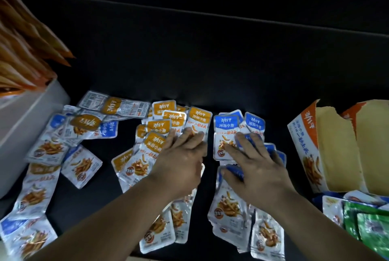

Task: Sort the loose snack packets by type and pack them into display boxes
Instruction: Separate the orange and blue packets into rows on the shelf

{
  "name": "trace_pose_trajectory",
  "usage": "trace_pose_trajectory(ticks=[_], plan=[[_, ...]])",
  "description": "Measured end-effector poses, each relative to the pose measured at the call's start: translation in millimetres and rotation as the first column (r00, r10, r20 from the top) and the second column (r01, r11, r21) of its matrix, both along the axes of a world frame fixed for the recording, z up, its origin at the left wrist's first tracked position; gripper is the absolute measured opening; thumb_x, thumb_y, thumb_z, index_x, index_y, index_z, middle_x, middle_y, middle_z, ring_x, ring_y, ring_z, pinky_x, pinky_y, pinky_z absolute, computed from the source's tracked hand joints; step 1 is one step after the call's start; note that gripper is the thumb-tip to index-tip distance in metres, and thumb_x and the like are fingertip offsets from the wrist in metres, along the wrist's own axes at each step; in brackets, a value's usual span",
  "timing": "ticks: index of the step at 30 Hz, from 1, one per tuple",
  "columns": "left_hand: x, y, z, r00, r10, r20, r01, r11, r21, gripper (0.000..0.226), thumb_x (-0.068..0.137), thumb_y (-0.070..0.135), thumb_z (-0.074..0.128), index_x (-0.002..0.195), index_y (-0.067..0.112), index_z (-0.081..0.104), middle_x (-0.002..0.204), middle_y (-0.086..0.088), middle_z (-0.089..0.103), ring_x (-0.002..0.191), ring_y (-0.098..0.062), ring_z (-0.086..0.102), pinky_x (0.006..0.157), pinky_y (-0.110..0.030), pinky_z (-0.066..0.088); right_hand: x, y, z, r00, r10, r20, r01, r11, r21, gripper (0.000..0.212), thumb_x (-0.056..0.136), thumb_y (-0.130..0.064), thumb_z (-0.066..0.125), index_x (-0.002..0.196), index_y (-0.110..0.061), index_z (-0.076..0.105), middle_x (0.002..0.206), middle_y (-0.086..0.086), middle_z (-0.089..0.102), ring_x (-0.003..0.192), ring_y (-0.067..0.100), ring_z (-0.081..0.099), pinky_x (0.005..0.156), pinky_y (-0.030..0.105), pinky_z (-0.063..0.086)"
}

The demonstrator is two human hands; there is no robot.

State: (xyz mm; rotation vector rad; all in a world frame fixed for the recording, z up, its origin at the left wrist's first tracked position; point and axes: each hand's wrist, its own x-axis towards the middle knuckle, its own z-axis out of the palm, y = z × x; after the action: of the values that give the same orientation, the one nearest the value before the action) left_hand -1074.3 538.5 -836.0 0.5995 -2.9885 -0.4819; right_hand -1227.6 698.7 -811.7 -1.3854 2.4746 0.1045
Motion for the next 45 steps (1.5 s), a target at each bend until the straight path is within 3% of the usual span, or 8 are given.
trace_pose_trajectory(ticks=[5,9,17,20,24,30,38,45], plan=[[5.4,-3.3,1.5,0.999,-0.038,-0.031,0.038,0.999,0.001,0.043,0.101,0.031,0.052,0.144,0.024,0.055,0.166,0.003,0.034,0.160,-0.024,0.010,0.128,-0.053,-0.001,-11.0,4.3,-6.8,0.999,0.031,-0.035,-0.032,0.999,-0.018,0.064,0.094,-0.074,0.022,0.155,-0.055,0.016,0.171,-0.013,-0.013,0.155,0.016,-0.027,0.125,0.059,0.008],[14.2,6.9,7.9,0.982,-0.038,-0.185,0.040,0.999,0.008,0.033,0.094,0.022,0.064,0.127,0.023,0.068,0.153,0.003,0.052,0.155,-0.024,0.027,0.127,-0.058,0.017,-12.5,6.7,-21.5,0.991,0.098,-0.092,-0.111,0.981,-0.158,0.061,0.094,-0.067,0.029,0.146,-0.043,0.050,0.171,0.001,0.018,0.160,0.026,0.000,0.121,0.069,0.012],[36.0,65.3,6.4,0.971,-0.056,-0.233,0.084,0.990,0.110,0.045,0.092,0.029,0.063,0.137,0.027,0.059,0.159,0.006,0.043,0.158,-0.021,0.021,0.128,-0.049,0.017,-8.6,13.3,-21.8,1.000,0.015,0.015,-0.006,0.875,-0.485,0.057,0.094,-0.057,0.046,0.139,-0.026,0.062,0.158,0.007,0.045,0.153,0.031,0.029,0.115,0.068,0.032],[27.0,60.7,9.0,0.986,-0.068,-0.152,0.083,0.992,0.093,0.056,0.094,0.036,0.060,0.149,0.029,0.049,0.167,0.002,0.031,0.161,-0.021,0.001,0.130,-0.049,0.008,0.0,27.6,-11.1,0.990,-0.115,0.078,0.139,0.847,-0.513,0.063,0.093,-0.062,0.044,0.143,-0.026,0.056,0.158,0.008,0.045,0.152,0.035,0.030,0.115,0.067,0.034],[5.5,51.2,14.5,0.988,-0.143,0.054,0.139,0.987,0.075,0.088,0.095,0.050,0.056,0.165,0.027,0.009,0.174,-0.006,-0.003,0.154,-0.021,-0.032,0.124,-0.043,-0.022,8.9,54.0,-0.9,0.872,-0.363,0.329,0.452,0.854,-0.257,0.089,0.079,-0.088,0.025,0.157,-0.045,0.024,0.171,0.001,0.017,0.159,0.025,0.006,0.124,0.058,0.021],[-9.2,55.0,6.6,0.976,-0.179,0.122,0.167,0.980,0.106,0.092,0.096,0.057,0.053,0.166,0.028,-0.001,0.174,-0.005,-0.003,0.156,-0.020,-0.024,0.125,-0.040,-0.020,13.9,61.7,-4.8,0.816,-0.314,0.485,0.478,0.838,-0.262,0.093,0.087,-0.068,0.056,0.160,-0.049,0.002,0.171,-0.006,0.013,0.159,0.013,0.005,0.121,0.048,0.033],[-36.1,53.8,12.7,0.990,-0.136,0.024,0.131,0.979,0.159,0.092,0.093,0.049,0.064,0.165,0.024,0.013,0.170,-0.002,0.017,0.159,-0.018,0.000,0.126,-0.036,-0.015,-4.5,64.8,-22.8,0.868,-0.229,0.441,0.453,0.728,-0.514,0.089,0.077,-0.066,0.067,0.156,-0.040,0.033,0.161,-0.003,0.036,0.150,0.018,0.035,0.105,0.051,0.052],[-23.5,53.6,4.6,0.988,-0.151,0.040,0.141,0.972,0.188,0.089,0.098,0.051,0.056,0.164,0.040,-0.003,0.174,0.000,0.000,0.159,-0.017,-0.010,0.124,-0.035,-0.019,-3.4,74.8,-29.8,0.882,-0.235,0.408,0.406,0.819,-0.406,0.096,0.071,-0.095,0.047,0.155,-0.061,0.014,0.169,0.002,0.023,0.159,0.022,0.008,0.122,0.056,0.031]])
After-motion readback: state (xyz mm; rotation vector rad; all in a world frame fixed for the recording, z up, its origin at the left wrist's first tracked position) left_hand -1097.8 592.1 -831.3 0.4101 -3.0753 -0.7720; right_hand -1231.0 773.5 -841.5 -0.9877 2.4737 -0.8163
